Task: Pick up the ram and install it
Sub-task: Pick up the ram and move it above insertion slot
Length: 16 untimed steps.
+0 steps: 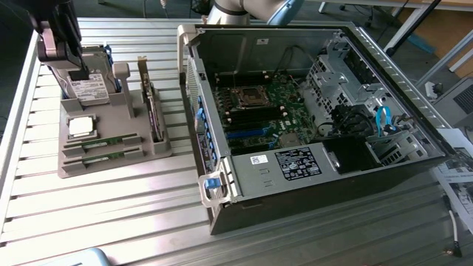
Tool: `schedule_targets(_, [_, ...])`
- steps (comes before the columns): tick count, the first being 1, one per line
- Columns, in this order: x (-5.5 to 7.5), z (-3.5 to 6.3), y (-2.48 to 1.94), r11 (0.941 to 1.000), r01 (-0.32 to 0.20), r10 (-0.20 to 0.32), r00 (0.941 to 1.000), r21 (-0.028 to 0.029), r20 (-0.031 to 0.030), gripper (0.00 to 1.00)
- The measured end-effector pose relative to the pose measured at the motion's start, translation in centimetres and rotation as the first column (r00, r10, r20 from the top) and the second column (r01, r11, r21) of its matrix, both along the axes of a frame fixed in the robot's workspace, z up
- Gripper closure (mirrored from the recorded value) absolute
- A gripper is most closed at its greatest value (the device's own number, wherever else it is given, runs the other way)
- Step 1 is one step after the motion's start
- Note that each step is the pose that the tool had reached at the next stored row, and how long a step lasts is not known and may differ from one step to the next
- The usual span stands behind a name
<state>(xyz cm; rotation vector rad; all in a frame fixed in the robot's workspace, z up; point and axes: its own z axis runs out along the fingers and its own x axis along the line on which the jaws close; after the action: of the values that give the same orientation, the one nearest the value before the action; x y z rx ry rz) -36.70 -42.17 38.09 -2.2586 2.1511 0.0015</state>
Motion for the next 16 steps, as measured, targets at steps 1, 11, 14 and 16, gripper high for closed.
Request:
schedule_targets(1, [0.00, -0.03, 0.00, 1.0000, 0.000, 0.000, 1.0000, 0.0000, -0.0021, 0.89])
schedule_targets(11, [0.00, -0.29, 0.00, 1.0000, 0.000, 0.000, 0.9998, -0.0001, -0.0200, 0.89])
schedule_targets(14, [0.00, -0.41, 0.00, 1.0000, 0.000, 0.000, 0.9998, 0.0000, -0.0198, 0.89])
schedule_targets(16, [0.00, -0.65, 0.00, 1.0000, 0.000, 0.000, 0.9998, 0.0000, -0.0199, 0.89])
